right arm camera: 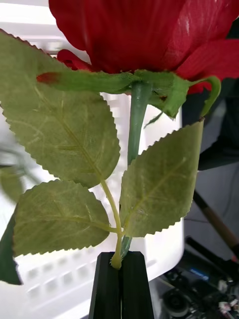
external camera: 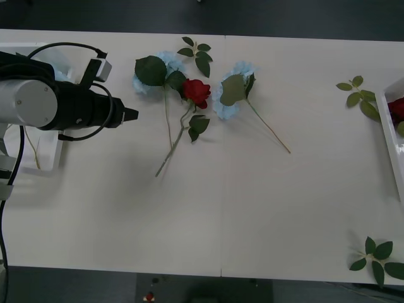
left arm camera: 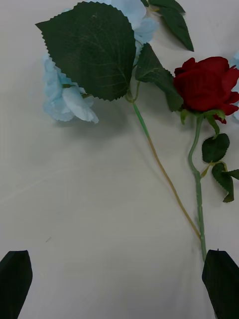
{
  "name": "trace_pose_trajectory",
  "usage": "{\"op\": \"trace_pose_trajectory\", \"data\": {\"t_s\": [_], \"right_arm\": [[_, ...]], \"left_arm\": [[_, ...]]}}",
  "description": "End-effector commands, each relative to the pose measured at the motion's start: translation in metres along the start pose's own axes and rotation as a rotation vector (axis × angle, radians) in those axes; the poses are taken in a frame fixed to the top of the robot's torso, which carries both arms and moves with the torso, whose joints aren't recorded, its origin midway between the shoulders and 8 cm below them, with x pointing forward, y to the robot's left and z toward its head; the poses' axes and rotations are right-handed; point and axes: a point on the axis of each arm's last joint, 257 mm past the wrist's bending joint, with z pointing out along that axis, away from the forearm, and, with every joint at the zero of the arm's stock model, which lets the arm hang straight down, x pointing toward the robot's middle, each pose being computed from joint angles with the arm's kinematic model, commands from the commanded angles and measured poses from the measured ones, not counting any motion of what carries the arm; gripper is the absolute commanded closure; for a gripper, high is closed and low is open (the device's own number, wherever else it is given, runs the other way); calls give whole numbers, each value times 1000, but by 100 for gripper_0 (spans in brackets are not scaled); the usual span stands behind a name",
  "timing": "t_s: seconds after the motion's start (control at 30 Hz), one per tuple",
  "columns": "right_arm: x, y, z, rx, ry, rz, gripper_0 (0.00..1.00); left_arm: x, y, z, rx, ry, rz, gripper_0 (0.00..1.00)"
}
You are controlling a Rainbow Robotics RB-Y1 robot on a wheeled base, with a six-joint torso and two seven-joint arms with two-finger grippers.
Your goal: Put the red flowers into the right box and the blue flowers into the left box
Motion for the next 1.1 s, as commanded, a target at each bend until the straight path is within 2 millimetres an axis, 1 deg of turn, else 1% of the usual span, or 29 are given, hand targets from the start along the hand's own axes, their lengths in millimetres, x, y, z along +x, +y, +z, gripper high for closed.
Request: {"op": "trace_pose_trajectory", "data": {"t_s": [0.03,0.13,0.3,0.43,0.5,0.53,0.57,0.6,0.63,0.67,0.7,0.77,0.8,0.97,1.1], "right_arm": [[-12,-7,22,29,-47,-22,100],[-13,-8,40,69,-67,-25,100],[-11,-8,66,118,-88,-47,100],[-13,2,80,138,-115,-93,100],[-14,3,89,151,-140,-111,100],[-18,4,92,158,-161,-127,100],[-18,5,94,160,-173,-135,96],[-19,7,98,155,-186,-135,78],[-20,8,98,150,-195,-134,66],[-22,12,101,139,-213,-130,43],[-24,15,102,129,-228,-128,26],[-26,19,103,119,-241,-127,19],[-26,19,103,116,-244,-122,18],[-26,27,105,92,-243,-108,18],[-25,37,104,45,-239,-69,18]], "left_arm": [[-15,-5,-3,-13,-37,44,0],[-15,-11,6,-36,-44,57,0],[-26,-21,16,-77,-66,46,0],[-30,-24,21,-99,-63,31,0],[-35,-25,29,-99,-72,19,0],[-38,-24,36,-102,-83,21,0],[-40,-22,42,-104,-95,20,0],[-44,-20,49,-106,-109,21,0],[-46,-18,53,-109,-117,21,0],[-51,-14,59,-116,-131,24,0],[-51,-10,65,-124,-137,23,0],[-55,-5,72,-133,-147,21,0],[-58,-4,76,-136,-154,23,0],[-61,-1,89,-145,-159,8,0],[-62,-5,96,-143,-158,3,0]]}}
